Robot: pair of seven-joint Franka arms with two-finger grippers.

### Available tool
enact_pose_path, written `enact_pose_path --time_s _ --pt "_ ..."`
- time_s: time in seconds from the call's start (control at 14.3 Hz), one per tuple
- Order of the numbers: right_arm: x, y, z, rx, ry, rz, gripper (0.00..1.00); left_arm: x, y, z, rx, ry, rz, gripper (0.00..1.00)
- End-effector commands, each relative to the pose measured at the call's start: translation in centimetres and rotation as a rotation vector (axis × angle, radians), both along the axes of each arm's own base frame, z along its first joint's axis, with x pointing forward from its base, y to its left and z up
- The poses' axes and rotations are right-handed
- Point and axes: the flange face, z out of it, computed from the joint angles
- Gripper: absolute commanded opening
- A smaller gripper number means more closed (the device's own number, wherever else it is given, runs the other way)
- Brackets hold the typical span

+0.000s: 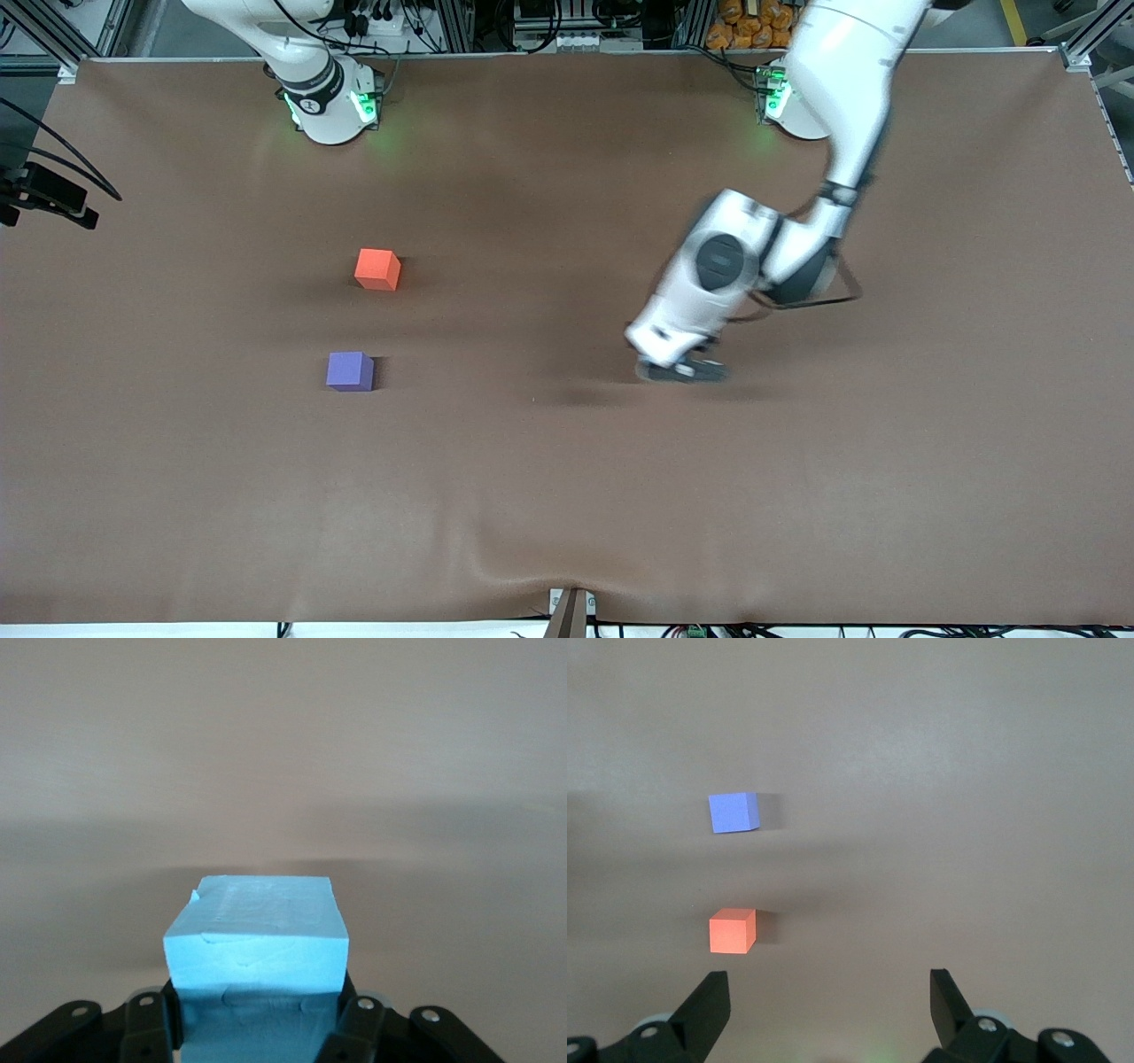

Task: Place blue block between orange and purple blocks
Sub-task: 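Carry the light-blue cube with the left gripper toward the red cube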

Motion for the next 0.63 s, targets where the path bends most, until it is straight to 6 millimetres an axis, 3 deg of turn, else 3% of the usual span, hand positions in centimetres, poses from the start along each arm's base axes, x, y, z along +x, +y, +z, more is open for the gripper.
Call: enact_pose_path --time_s 0.0,0.14,0.28,0.49,0.56 --pt "-0.1 -0.2 0.2 0.02 0.0 0.004 1.0 0.4 -6.8 -0.7 -0.068 0.012 0.033 0.0" --pt "-0.1 -0.3 0.1 0.02 0.0 0.003 1.0 -0.3 -10.8 -1.0 -0.161 0.057 0.057 0.0" --pt "-0.1 -0.4 0.1 0.02 0.001 0.001 1.0 -2.9 -14.4 -1.9 -0.179 0.059 0.013 0.0" --pt "-0.1 -0.5 0.0 0.021 0.001 -0.004 1.0 -6.0 -17.1 -2.9 -0.171 0.072 0.029 0.0" --pt "-0.1 -0.5 0.0 0.021 0.003 -0.004 1.0 -6.6 -17.5 -4.3 -0.165 0.08 0.033 0.0"
